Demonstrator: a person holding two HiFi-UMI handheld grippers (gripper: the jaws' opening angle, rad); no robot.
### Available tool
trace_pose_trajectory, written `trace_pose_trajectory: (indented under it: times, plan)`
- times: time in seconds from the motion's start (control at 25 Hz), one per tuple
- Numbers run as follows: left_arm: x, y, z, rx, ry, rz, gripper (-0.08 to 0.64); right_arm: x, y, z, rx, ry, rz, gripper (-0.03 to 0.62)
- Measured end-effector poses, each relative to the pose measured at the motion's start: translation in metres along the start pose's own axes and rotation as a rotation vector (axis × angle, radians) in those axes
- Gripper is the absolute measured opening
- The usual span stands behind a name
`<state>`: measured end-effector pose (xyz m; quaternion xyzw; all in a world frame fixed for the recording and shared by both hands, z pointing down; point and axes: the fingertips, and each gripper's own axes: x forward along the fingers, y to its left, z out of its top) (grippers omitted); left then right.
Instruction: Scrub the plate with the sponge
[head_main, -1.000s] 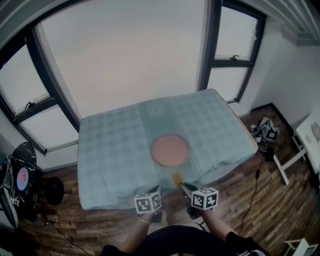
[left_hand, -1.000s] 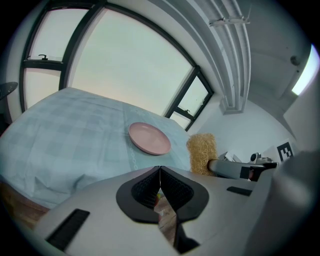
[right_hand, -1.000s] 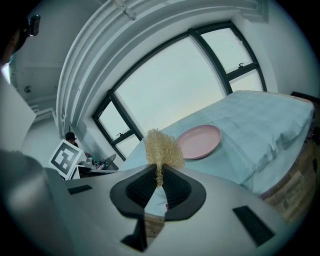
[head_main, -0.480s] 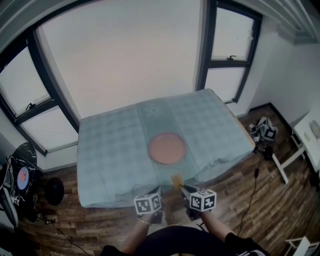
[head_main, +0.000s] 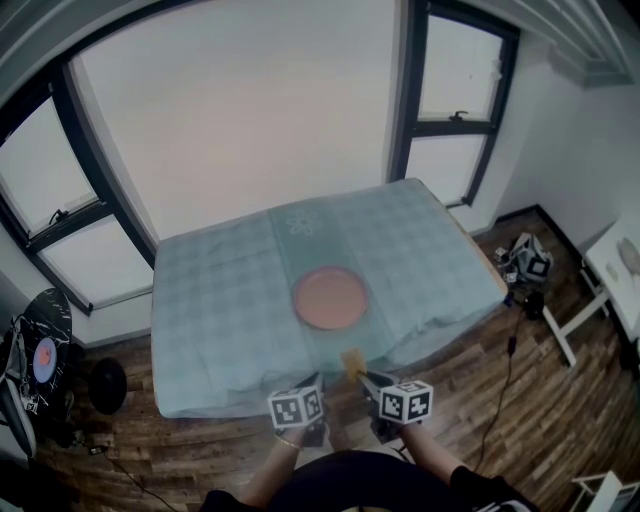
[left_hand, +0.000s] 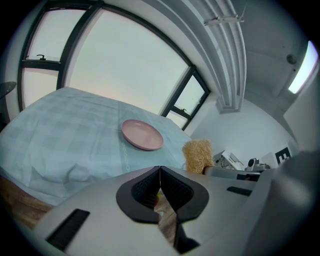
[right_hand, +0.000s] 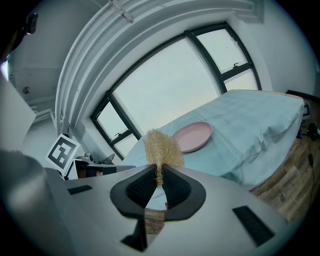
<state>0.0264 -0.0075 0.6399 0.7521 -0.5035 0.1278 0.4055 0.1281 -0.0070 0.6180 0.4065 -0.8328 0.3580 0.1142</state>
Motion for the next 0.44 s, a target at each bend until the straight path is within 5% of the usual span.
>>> trace_pose_trajectory:
  times: [0.44]
  plan:
    - [0.0077,-0.0006,-0.0015,0.006,0.013,-0.004,0.008,0.0002,-0.0043,-0.0007,0.001,0.009,0.004,0.035]
